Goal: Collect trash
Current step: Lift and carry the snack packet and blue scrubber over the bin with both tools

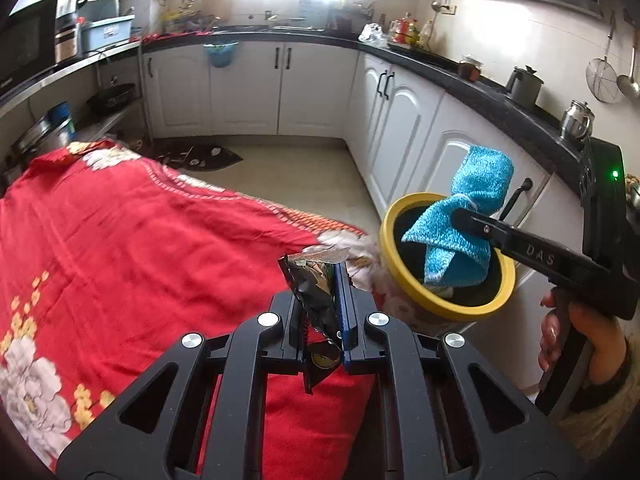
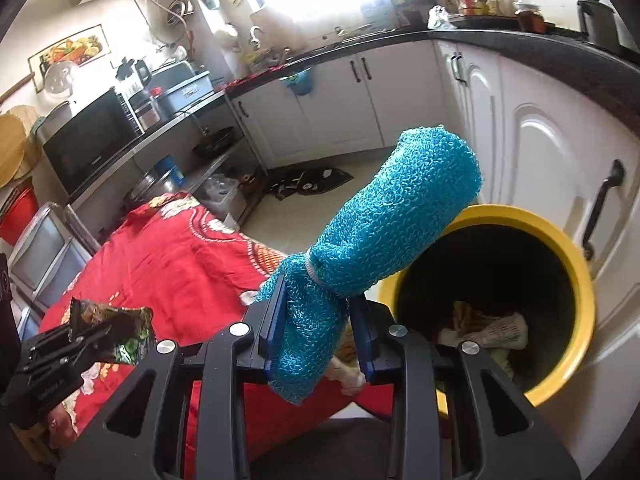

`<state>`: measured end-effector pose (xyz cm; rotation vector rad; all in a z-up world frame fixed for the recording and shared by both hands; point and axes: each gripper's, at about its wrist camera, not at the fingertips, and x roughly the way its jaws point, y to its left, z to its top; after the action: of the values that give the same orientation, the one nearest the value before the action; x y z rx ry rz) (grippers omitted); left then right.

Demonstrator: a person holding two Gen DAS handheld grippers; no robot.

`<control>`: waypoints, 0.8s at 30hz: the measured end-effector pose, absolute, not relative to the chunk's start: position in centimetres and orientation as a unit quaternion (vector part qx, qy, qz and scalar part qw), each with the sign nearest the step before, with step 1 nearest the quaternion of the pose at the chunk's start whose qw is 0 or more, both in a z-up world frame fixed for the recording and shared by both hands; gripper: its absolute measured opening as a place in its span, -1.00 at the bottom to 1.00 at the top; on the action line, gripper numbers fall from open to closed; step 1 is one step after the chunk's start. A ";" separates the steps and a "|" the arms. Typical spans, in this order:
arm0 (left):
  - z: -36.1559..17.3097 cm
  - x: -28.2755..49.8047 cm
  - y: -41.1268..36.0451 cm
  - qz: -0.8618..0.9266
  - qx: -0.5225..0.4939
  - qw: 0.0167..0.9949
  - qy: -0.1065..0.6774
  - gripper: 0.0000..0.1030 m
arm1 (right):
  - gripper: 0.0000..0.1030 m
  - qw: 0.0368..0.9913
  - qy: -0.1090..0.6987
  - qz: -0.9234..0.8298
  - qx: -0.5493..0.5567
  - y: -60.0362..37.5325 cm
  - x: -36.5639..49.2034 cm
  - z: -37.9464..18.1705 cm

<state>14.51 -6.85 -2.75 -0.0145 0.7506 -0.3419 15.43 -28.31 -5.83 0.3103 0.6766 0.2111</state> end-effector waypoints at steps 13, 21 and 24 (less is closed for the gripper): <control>-1.9 15.7 -11.4 -0.210 0.001 0.912 0.351 -0.86 | -0.44 0.938 0.311 0.047 0.146 -31.9 13.9 -5.0; -1.5 16.3 -13.4 -0.229 0.000 0.910 0.345 -0.86 | -0.44 0.944 0.301 0.018 0.134 -33.3 13.0 -4.6; -1.4 16.5 -14.1 -0.236 -0.001 0.909 0.343 -0.86 | -0.44 0.946 0.298 0.009 0.127 -33.5 12.6 -4.5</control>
<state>16.52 -14.11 -1.40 -0.0016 0.7077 -0.4858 12.64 -33.52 -4.48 0.2596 0.6071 0.0177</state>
